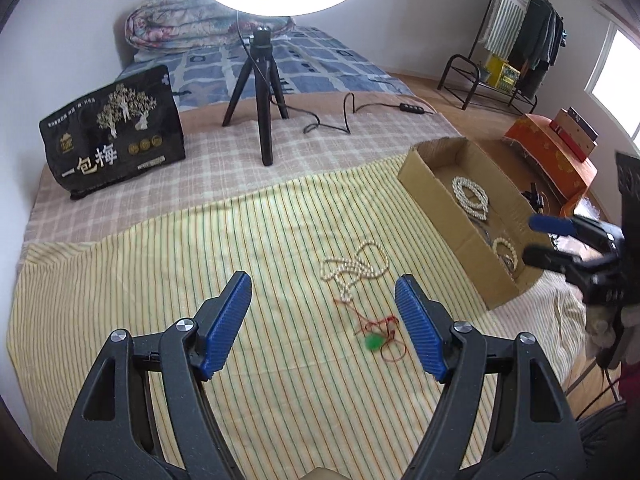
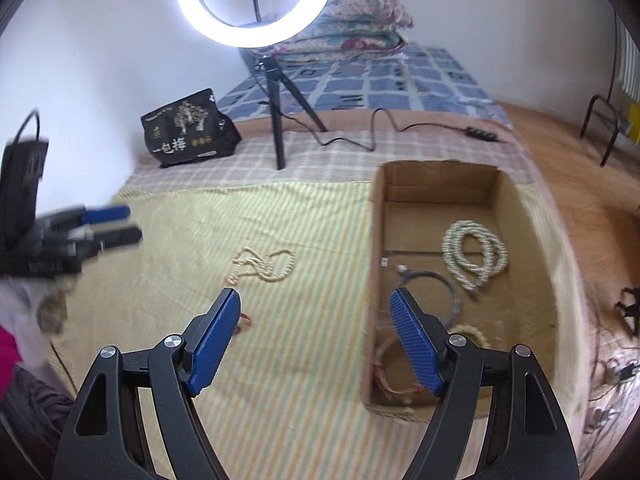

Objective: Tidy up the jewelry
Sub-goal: 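Grasp the white pearl strand with the right gripper while the left grasps the green jade pendant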

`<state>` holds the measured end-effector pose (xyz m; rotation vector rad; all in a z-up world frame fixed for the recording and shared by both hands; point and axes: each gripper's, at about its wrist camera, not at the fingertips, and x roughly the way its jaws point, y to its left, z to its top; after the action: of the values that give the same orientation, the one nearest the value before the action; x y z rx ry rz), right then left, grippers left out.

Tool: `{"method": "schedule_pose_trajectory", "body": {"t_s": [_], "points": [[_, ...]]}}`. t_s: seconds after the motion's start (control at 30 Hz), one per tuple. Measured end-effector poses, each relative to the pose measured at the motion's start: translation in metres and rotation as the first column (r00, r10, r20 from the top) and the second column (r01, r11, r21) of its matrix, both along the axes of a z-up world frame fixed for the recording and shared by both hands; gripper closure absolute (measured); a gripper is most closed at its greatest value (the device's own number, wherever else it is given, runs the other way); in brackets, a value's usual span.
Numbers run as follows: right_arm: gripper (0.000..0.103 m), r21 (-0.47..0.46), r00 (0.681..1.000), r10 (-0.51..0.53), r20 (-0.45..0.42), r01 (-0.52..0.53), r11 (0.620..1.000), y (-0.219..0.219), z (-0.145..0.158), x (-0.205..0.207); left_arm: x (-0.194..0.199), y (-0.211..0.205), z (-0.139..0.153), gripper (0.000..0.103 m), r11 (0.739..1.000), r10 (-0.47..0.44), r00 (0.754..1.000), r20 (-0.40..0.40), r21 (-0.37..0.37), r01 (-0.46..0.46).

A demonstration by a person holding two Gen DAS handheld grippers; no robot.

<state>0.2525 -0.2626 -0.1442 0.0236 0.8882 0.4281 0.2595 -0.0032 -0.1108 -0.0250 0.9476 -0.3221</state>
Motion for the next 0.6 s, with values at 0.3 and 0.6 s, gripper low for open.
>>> {"method": "schedule_pose_trajectory", "body": {"t_s": [0.3, 0.6], "points": [[0.026, -0.013, 0.988, 0.057, -0.143, -0.059, 0.998, 0.05, -0.02, 0.044, -0.022, -0.009, -0.032, 0.045, 0.993, -0.107, 0.987, -0.118, -0.068, 0.1], [0.026, 0.022, 0.949, 0.04, -0.312, -0.035, 0.999, 0.085, -0.058, 0.089, -0.036, -0.029, -0.056, 0.052, 0.986, -0.163, 0.976, -0.145, -0.042, 0.158]]}}
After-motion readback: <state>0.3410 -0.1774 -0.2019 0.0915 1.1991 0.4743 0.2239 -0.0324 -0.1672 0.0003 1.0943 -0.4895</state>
